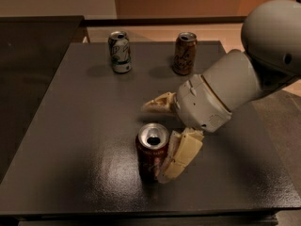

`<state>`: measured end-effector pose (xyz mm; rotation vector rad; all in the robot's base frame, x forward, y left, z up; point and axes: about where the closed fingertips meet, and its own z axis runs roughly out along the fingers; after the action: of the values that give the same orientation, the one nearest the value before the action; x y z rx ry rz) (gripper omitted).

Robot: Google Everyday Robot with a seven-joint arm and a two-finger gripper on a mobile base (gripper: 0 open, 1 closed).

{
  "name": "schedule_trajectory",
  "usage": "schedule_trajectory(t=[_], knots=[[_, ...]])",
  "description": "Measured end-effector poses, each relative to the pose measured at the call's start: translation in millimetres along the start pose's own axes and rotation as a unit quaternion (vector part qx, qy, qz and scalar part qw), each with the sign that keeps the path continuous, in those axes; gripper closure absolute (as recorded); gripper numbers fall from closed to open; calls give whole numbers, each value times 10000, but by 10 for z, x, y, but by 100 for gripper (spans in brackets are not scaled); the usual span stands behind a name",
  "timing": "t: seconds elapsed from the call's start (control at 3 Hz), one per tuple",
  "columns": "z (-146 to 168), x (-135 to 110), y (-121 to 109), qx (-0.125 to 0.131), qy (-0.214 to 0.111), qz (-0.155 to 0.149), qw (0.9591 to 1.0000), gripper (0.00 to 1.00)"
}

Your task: Knock coke can over

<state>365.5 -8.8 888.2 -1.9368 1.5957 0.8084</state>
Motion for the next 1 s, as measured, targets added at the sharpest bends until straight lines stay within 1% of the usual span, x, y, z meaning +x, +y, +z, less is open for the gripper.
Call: schedule_trajectory(t=[0.67,1.0], knots=[[-89,-55,-6,21,-32,7,10000,65],[-211,-113,-117,181,276,106,9994,87]])
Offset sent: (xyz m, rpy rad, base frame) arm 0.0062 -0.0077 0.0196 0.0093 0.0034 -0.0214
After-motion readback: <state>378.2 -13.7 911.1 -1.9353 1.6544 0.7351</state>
